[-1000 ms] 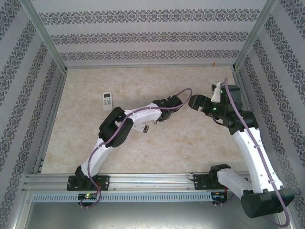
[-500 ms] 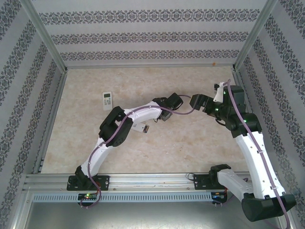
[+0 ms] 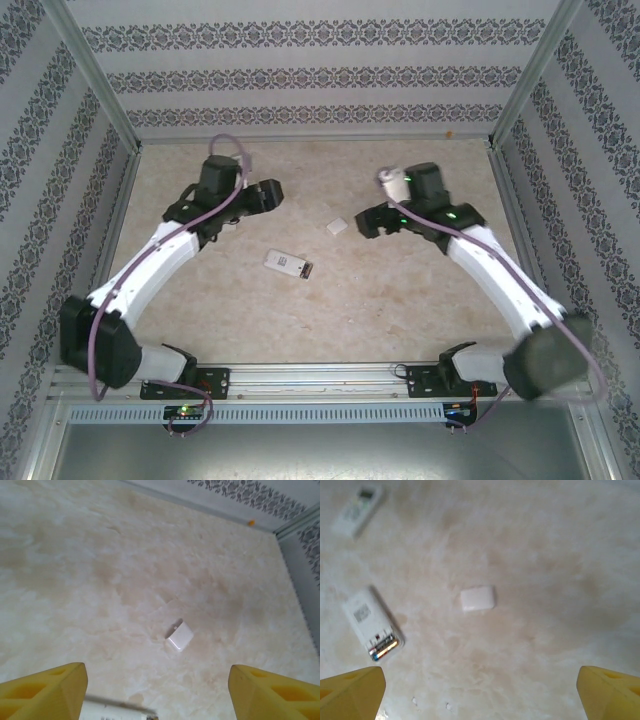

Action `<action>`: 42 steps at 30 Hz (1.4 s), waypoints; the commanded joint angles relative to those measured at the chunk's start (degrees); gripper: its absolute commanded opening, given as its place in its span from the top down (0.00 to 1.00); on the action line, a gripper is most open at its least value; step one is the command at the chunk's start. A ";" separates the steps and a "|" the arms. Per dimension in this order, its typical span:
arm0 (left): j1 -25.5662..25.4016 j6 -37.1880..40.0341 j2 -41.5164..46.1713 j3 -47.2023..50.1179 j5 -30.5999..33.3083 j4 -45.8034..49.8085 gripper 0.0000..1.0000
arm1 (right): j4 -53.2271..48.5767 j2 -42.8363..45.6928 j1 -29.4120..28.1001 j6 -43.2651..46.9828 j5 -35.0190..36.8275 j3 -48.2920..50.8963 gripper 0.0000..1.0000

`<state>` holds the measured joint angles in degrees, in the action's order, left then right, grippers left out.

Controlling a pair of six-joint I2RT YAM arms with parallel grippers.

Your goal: Load the batteries into the remote control

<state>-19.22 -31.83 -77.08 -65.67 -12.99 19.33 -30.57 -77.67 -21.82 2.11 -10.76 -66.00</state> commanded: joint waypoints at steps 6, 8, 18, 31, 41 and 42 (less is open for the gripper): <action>5.79 -3.62 2.35 4.06 -18.06 0.78 0.16 | -13.57 -29.07 -3.84 0.74 1.93 -21.57 0.02; 6.20 -4.63 1.71 4.37 -19.12 -0.05 0.15 | -15.81 -34.02 -4.57 2.99 4.02 -26.00 0.02; 7.07 -3.91 -1.80 2.40 -20.91 0.79 0.12 | -22.34 -49.99 -7.07 9.45 11.69 -40.56 0.06; 7.62 -4.73 -2.98 4.61 -19.73 -0.34 0.11 | -24.98 -56.34 -8.06 10.54 11.72 -44.63 0.29; 7.80 -5.17 -5.01 3.15 -20.32 -0.96 0.10 | -25.86 -55.88 -8.15 12.70 11.67 -45.49 0.50; 7.80 -5.14 -5.02 3.22 -20.33 -0.97 0.10 | -25.75 -54.91 -8.17 12.90 11.49 -45.09 0.50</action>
<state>-12.25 -36.49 -81.91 -61.25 -32.62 19.86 -54.48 -133.49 -29.15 13.91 0.01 -110.54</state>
